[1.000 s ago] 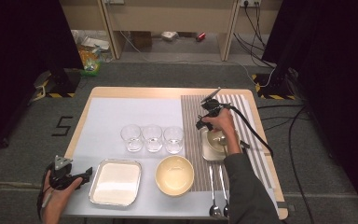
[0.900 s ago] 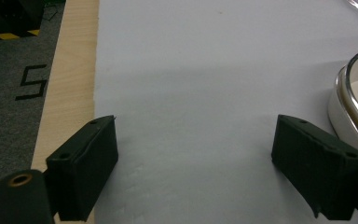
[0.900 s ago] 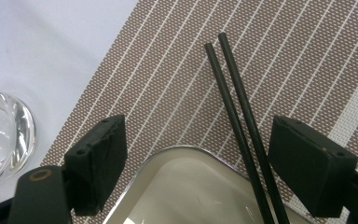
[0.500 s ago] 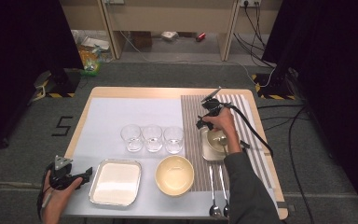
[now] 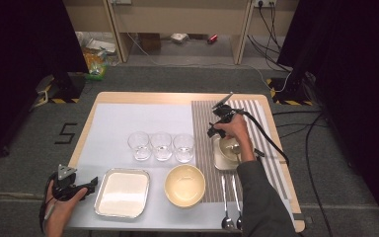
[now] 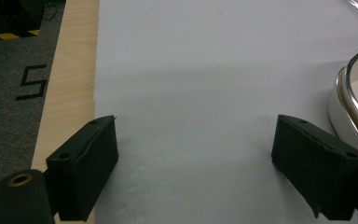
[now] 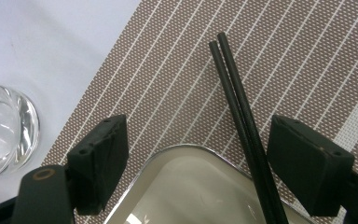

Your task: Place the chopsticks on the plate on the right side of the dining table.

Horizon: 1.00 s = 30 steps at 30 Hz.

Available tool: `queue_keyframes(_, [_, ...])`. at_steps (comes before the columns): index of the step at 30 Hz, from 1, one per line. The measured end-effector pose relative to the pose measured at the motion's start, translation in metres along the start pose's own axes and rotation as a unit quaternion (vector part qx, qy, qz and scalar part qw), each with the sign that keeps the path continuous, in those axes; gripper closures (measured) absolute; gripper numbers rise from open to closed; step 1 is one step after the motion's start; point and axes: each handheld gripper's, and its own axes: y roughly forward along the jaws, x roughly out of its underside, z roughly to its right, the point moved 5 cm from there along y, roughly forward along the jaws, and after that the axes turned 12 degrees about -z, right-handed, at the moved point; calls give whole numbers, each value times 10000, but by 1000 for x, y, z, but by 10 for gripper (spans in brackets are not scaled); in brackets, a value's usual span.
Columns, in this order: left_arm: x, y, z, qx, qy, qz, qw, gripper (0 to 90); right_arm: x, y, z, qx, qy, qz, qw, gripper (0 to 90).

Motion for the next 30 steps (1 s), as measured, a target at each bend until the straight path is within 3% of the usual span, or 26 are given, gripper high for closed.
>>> queue_keyframes(14, [0,0,0,3,-2,0,10000,135,-3,-1,-9,-18,-224,-57,9997,237])
queue_keyframes(22, [0,0,0,2,-1,0,10000,135,-7,0,-12,31,-208,-68,9998,231])
queue_keyframes(24, [0,0,0,3,-1,-1,10000,135,-7,1,-11,67,-104,-99,9999,226])
queue_keyframes(30, [0,0,0,7,-4,-2,10000,135,-8,3,-11,59,-158,-124,9998,233])
